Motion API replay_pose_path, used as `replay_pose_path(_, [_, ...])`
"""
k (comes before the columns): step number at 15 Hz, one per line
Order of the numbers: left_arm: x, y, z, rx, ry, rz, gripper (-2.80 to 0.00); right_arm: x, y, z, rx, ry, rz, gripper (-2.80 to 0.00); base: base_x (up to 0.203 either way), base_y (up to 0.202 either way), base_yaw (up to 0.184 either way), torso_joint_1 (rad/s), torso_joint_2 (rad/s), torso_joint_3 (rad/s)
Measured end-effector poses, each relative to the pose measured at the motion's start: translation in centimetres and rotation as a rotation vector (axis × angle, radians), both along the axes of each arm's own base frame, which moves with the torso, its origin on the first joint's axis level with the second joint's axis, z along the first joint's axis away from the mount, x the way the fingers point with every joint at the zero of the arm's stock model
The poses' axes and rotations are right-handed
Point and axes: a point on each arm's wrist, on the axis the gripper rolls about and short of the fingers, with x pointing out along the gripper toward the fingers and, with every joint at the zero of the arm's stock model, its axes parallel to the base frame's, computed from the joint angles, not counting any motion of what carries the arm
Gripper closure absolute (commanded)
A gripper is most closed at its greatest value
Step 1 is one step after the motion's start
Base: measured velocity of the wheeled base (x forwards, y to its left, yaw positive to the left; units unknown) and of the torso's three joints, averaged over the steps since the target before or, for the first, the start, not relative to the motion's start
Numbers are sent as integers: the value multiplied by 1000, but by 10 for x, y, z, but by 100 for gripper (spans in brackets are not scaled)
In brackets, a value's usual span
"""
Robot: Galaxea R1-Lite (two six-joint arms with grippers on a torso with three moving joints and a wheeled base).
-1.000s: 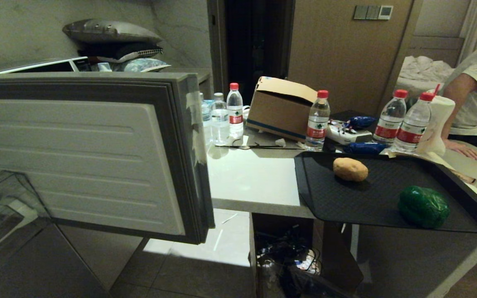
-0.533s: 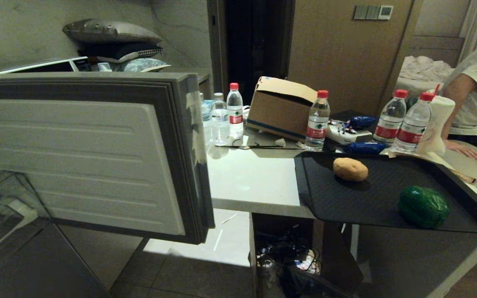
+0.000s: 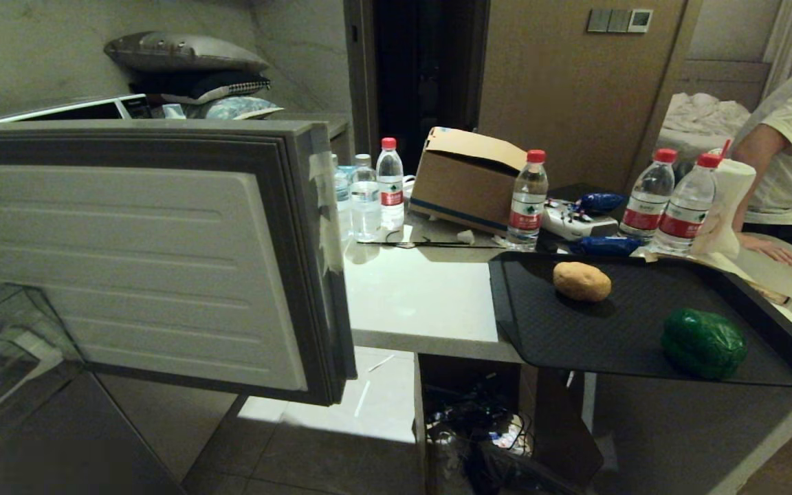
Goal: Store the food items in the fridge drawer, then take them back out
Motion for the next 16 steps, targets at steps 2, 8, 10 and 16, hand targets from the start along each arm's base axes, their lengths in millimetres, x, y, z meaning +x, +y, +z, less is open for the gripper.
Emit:
replay_pose_path(2, [0, 0, 0, 0, 0, 0, 0, 0, 0, 0, 1, 0, 0, 0, 0, 0, 0, 0, 0, 0])
replay_pose_path(8, [0, 0, 0, 0, 0, 0, 0, 0, 0, 0, 2, 0, 0, 0, 0, 0, 0, 0, 0, 0])
replay_pose_path(10, [0, 0, 0, 0, 0, 0, 0, 0, 0, 0, 0, 0, 1, 0, 0, 0, 0, 0, 0, 0])
replay_pose_path(16, [0, 0, 0, 0, 0, 0, 0, 0, 0, 0, 0, 0, 0, 0, 0, 0, 0, 0, 0, 0])
